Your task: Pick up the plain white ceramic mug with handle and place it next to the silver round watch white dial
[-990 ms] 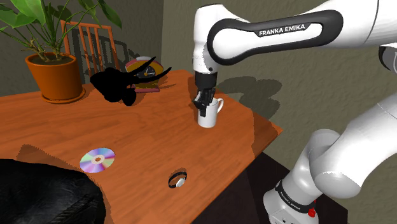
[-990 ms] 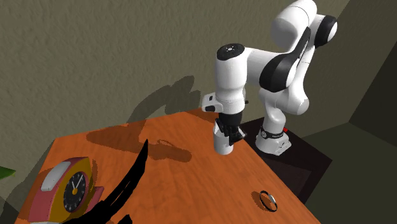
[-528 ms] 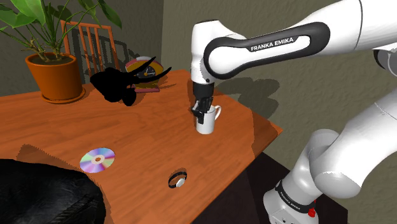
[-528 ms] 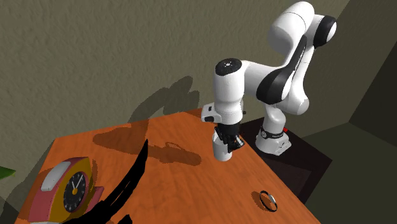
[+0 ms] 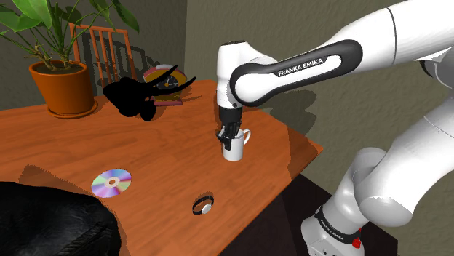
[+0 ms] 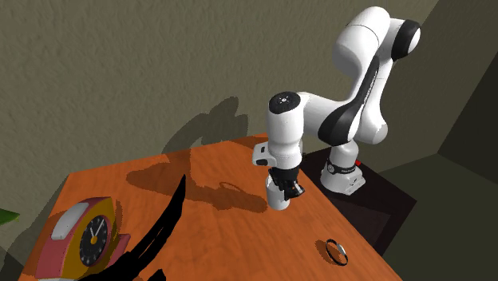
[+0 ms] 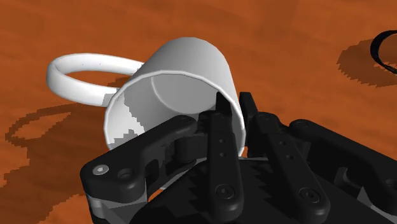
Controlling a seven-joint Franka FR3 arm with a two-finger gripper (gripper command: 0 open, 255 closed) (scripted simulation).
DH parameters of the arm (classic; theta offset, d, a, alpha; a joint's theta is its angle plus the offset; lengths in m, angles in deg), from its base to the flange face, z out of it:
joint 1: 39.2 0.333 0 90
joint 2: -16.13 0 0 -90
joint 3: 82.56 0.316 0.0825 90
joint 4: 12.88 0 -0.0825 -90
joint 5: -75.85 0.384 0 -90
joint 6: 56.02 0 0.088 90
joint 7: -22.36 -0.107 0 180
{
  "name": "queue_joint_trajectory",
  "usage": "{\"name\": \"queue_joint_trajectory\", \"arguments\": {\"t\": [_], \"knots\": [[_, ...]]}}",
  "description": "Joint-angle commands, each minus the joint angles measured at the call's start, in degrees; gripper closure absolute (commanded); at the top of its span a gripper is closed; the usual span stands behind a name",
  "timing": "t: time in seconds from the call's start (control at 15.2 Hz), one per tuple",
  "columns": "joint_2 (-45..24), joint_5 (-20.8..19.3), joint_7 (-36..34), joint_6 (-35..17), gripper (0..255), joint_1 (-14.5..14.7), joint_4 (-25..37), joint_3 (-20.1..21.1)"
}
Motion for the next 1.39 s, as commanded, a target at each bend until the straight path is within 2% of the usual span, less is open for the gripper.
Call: {"name": "queue_joint_trajectory", "arguments": {"t": [0.0, 0.26, 0.79, 0.86, 1.19, 1.32], "knots": [[-0.9, 0.0, -0.2, -1.7, 255, 0.1, -0.8, 0.1], [-2.5, -0.2, -0.3, -4.9, 255, 0.1, -2.4, 0.2], [-2.7, -0.2, -0.3, -5.1, 255, 0.1, -2.4, 0.2], [-2.7, -0.2, -0.3, -5.1, 0, 0.1, -2.5, 0.2], [-2.7, -0.2, -0.3, -5.1, 0, 0.1, -2.4, 0.2], [-1.4, -0.1, -0.2, -1.1, 0, 0.1, 0.3, 0.1]]}}
